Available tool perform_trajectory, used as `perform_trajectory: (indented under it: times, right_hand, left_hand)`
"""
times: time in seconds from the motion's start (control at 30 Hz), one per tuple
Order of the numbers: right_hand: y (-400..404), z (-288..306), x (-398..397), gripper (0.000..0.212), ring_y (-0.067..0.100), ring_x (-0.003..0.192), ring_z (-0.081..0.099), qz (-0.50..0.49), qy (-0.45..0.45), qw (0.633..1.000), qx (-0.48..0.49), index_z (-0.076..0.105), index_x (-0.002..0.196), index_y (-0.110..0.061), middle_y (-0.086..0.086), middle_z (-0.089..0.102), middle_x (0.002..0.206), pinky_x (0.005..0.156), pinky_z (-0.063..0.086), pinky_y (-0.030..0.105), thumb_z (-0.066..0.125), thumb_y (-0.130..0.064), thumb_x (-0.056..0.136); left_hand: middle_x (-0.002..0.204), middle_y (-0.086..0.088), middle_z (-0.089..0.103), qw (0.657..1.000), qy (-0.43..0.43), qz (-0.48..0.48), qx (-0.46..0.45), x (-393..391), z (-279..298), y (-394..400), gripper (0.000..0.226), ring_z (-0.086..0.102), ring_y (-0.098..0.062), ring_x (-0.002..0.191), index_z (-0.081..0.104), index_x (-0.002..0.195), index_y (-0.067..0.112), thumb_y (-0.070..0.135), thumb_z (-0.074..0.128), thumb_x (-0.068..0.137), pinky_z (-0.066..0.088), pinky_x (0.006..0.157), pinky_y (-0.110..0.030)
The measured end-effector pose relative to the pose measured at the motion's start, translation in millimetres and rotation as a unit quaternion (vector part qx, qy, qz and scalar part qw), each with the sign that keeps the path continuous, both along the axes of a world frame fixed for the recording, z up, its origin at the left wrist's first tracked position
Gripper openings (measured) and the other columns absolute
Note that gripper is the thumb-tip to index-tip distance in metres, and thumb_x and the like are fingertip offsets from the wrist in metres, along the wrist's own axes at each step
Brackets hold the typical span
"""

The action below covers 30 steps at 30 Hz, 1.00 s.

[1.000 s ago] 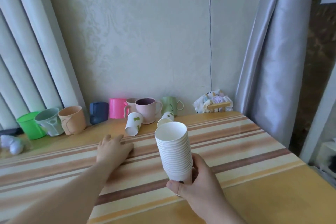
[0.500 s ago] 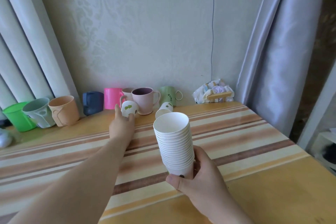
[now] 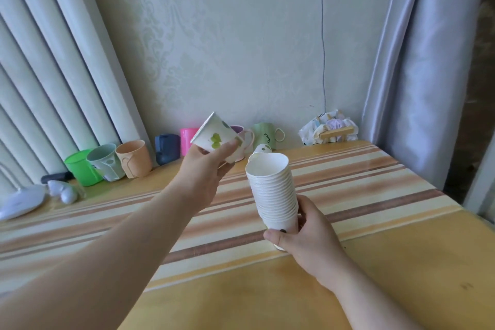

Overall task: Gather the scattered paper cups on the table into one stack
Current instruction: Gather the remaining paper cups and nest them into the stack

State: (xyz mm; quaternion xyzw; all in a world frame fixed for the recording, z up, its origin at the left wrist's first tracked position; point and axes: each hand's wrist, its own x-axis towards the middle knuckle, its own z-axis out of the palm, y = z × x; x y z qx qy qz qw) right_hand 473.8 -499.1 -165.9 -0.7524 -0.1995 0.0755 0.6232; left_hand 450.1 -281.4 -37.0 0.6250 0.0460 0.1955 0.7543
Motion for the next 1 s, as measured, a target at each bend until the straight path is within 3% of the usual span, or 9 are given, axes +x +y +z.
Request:
perform_trajectory:
  times: [0.1, 0.17, 0.23, 0.3, 0.4, 0.5, 0.7, 0.87, 1.0]
  right_hand:
    - [0.0, 0.9, -1.0, 0.059, 0.003, 0.102, 0.075, 0.000, -0.002, 1.000, -0.001, 0.064, 0.118, -0.050, -0.025, 0.078, 0.109, 0.082, 0.067, 0.032, 0.097, -0.027, 0.074]
    - [0.0, 1.1, -1.8, 0.060, 0.003, 0.101, 0.075, -0.004, -0.001, 1.000, 0.001, 0.065, 0.119, -0.049, -0.024, 0.079, 0.108, 0.081, 0.065, 0.031, 0.097, -0.029, 0.072]
    - [0.4, 1.4, -2.6, 0.060, 0.000, 0.098, 0.074, -0.005, -0.001, 1.000, 0.003, 0.065, 0.119, -0.047, -0.022, 0.079, 0.107, 0.080, 0.064, 0.031, 0.097, -0.029, 0.072]
    - [0.7, 2.7, -4.2, 0.060, -0.002, 0.097, 0.073, 0.003, -0.002, 1.000, 0.004, 0.065, 0.120, -0.046, -0.019, 0.079, 0.109, 0.079, 0.061, 0.027, 0.097, -0.028, 0.073]
    - [0.2, 1.7, -4.0, 0.059, 0.002, 0.101, 0.073, 0.008, -0.004, 1.000, 0.008, 0.065, 0.122, -0.043, -0.015, 0.078, 0.110, 0.079, 0.059, 0.026, 0.097, -0.027, 0.074]
    - [-0.1, 0.3, -2.2, 0.060, 0.005, 0.102, 0.073, 0.012, 0.001, 1.000, 0.014, 0.065, 0.123, -0.041, -0.013, 0.078, 0.111, 0.079, 0.061, 0.027, 0.097, -0.027, 0.074]
    - [0.9, -2.9, 0.9, 0.066, 0.006, 0.103, 0.074, 0.012, 0.003, 1.000, 0.018, 0.065, 0.125, -0.044, -0.014, 0.078, 0.113, 0.088, 0.068, 0.040, 0.096, -0.036, 0.068]
    - [0.9, -4.1, 1.7, 0.068, 0.006, 0.104, 0.074, 0.017, 0.000, 1.000, 0.021, 0.064, 0.128, -0.042, -0.013, 0.079, 0.114, 0.090, 0.067, 0.039, 0.097, -0.034, 0.070]
    - [0.4, -5.0, 3.1, 0.065, 0.008, 0.104, 0.075, 0.016, 0.003, 1.000, 0.023, 0.065, 0.125, -0.043, -0.012, 0.079, 0.112, 0.089, 0.067, 0.040, 0.098, -0.033, 0.070]
  left_hand:
    - [0.131, -0.020, 0.076, 0.986, -0.052, -0.074, 0.137, -23.0, 36.6, -27.1, 0.043, 0.072, -0.037, 0.126, 0.069, 0.132, 0.002, 0.016, 0.076, 0.093, 0.055, 0.110, -0.046]
    - [0.125, -0.015, 0.080, 0.969, -0.017, -0.080, 0.234, -31.5, 37.2, -39.1, 0.046, 0.074, -0.034, 0.123, 0.071, 0.129, 0.005, 0.017, 0.084, 0.087, 0.057, 0.109, -0.047]
    - [0.124, -0.012, 0.079, 0.964, 0.028, -0.073, 0.256, -36.0, 26.5, -45.0, 0.059, 0.074, -0.031, 0.121, 0.069, 0.132, 0.011, 0.021, 0.092, 0.079, 0.057, 0.109, -0.051]
    - [0.127, -0.012, 0.077, 0.972, 0.051, -0.049, 0.226, -38.8, 16.5, -45.1, 0.072, 0.073, -0.031, 0.122, 0.063, 0.136, 0.017, 0.024, 0.096, 0.072, 0.058, 0.108, -0.053]
    - [0.130, -0.010, 0.076, 0.980, 0.043, -0.030, 0.192, -39.7, 13.3, -45.3, 0.077, 0.073, -0.028, 0.121, 0.056, 0.141, 0.020, 0.009, 0.097, 0.077, 0.061, 0.102, -0.045]
    - [0.132, -0.010, 0.075, 0.987, 0.061, -0.044, 0.145, -39.5, 13.6, -49.7, 0.086, 0.073, -0.027, 0.123, 0.053, 0.144, 0.022, 0.011, 0.098, 0.073, 0.058, 0.097, -0.039]
    - [0.139, -0.008, 0.072, 0.989, 0.079, -0.116, 0.056, -33.7, 12.7, -56.8, 0.073, 0.072, -0.020, 0.120, 0.056, 0.148, 0.027, 0.015, 0.086, 0.083, 0.057, 0.088, -0.030]
    - [0.152, -0.015, 0.064, 0.984, 0.093, -0.151, -0.009, -25.2, -3.3, -55.0, 0.068, 0.060, -0.036, 0.140, 0.061, 0.148, 0.029, 0.018, 0.083, 0.084, 0.048, 0.113, -0.049]
    - [0.157, -0.017, 0.058, 0.980, 0.081, -0.178, -0.018, -26.1, -16.3, -50.8, 0.076, 0.060, -0.033, 0.133, 0.058, 0.153, 0.029, 0.020, 0.084, 0.082, 0.035, 0.123, -0.054]
